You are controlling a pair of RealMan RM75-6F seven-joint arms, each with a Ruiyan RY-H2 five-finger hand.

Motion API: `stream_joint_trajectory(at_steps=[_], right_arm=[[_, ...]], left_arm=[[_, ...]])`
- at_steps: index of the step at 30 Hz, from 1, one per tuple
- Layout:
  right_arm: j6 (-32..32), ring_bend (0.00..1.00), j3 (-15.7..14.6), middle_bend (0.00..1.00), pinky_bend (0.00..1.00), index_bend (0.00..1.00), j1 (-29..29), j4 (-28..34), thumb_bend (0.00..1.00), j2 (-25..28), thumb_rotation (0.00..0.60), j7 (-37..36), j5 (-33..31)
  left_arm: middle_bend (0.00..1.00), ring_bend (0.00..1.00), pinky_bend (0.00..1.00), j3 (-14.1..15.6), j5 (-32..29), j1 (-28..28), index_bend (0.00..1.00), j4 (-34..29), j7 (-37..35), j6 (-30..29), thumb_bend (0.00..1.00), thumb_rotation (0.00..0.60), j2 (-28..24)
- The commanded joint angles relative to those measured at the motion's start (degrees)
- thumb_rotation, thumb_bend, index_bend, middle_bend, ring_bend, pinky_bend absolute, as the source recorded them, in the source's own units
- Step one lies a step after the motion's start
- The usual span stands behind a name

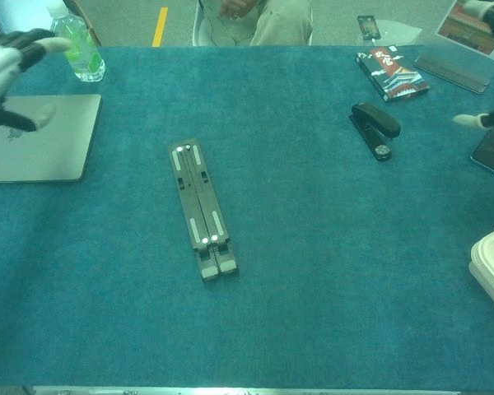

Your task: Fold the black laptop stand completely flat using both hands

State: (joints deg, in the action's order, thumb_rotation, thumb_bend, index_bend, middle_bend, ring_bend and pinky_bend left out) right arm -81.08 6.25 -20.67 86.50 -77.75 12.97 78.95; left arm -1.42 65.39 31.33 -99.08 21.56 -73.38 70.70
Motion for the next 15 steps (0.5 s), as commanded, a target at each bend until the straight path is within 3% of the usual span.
stream_joint_trajectory(at_steps=[1, 15], right_arm=[[-0.75, 0.00, -0.66, 0.00, 0.03, 0.00, 1.65, 0.23, 0.00, 0.59, 0.600, -0.19, -0.75], [-1.72, 0.00, -1.72, 0.00, 0.03, 0.00, 6.64, 1.16, 0.00, 3.62, 0.600, -4.21, -1.29]], left_arm=[[0.00, 0.00, 0.05, 0.96, 0.26, -4.98, 0.04, -1.54, -0.20, -5.08, 0.44, 0.572, -1.03], [0.00, 0.00, 0.05, 3.02, 7.25, -14.93, 0.07, -2.83, -3.71, -14.72, 0.43, 0.587, -2.19]])
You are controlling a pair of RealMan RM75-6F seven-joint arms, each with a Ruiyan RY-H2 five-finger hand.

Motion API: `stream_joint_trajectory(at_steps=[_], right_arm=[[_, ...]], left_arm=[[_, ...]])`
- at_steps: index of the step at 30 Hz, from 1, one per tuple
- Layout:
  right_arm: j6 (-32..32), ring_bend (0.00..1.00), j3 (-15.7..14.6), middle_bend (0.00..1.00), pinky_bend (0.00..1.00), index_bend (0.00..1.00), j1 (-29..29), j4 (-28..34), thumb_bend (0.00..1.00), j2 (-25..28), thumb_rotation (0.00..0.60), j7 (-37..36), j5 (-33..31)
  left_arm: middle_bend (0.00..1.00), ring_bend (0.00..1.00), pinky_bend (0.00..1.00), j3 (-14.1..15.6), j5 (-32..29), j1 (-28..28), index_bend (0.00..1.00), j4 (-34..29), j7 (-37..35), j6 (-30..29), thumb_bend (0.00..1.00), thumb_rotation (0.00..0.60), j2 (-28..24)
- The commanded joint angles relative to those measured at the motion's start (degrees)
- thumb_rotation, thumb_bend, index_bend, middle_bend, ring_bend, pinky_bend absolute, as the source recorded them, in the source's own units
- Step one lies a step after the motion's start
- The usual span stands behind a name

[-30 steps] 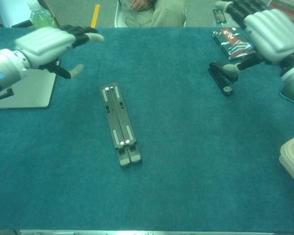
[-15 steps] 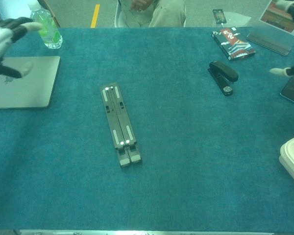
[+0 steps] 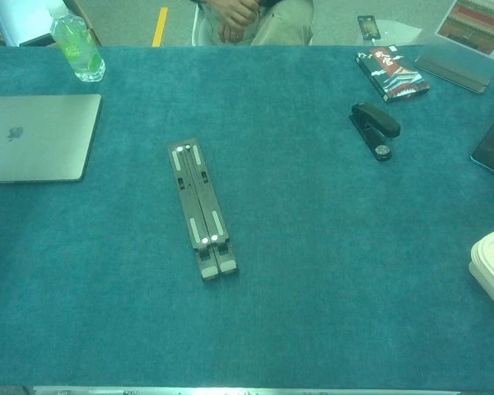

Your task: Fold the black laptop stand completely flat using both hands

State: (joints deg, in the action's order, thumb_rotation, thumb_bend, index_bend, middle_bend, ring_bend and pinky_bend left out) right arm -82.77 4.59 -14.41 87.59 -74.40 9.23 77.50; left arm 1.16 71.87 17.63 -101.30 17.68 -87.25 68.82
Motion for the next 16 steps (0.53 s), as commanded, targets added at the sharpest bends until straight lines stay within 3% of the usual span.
stream_joint_trajectory(at_steps=[1, 16], right_arm=[[0.02, 0.00, -0.05, 0.00, 0.03, 0.00, 0.52, 0.07, 0.00, 0.32, 0.600, -0.73, 0.22], [-0.84, 0.00, 1.18, 0.00, 0.03, 0.00, 2.41, 1.52, 0.00, 1.41, 0.600, -0.58, 0.43]], left_arm=[[0.00, 0.00, 0.05, 0.43, 0.86, -1.60, 0.07, -0.93, 0.15, -0.98, 0.43, 0.585, -0.45], [0.00, 0.00, 0.05, -2.23, 2.49, -4.51, 0.08, -0.60, -0.56, -1.59, 0.43, 0.585, -0.95]])
